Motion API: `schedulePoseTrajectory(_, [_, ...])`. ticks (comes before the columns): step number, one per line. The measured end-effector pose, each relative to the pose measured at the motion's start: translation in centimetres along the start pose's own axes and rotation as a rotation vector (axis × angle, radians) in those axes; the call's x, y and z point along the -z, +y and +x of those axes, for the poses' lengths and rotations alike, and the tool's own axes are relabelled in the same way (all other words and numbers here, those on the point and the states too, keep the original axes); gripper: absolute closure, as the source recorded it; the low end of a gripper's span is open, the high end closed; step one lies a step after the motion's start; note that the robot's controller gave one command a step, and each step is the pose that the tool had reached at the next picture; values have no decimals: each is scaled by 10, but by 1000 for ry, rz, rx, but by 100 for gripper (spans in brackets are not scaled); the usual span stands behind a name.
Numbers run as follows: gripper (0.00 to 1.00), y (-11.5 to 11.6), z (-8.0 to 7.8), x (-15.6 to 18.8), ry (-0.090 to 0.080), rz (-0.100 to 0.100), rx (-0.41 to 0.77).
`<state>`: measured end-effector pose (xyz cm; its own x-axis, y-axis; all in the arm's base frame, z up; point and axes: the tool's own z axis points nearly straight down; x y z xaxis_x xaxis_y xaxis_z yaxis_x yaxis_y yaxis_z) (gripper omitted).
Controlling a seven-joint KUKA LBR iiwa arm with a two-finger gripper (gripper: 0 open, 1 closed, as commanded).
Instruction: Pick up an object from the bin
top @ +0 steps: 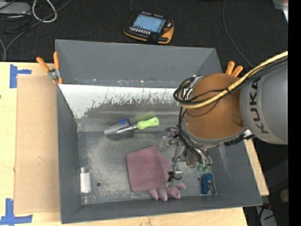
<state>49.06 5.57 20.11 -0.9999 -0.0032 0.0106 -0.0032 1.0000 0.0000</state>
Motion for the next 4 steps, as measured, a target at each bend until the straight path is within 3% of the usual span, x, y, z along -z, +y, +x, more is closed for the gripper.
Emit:
schedulePoseTrajectory(1, [0,-1,-2,4,-8,-1,-4])
schedulePoseTrajectory(2, [0,-31,12,-88,-6,0,256])
schedulePoseTrajectory(3, [0,-49,11,-129,-33,0,212])
schedulePoseTrajectory(4, [0,-47,-4,-131,-10,-1,297])
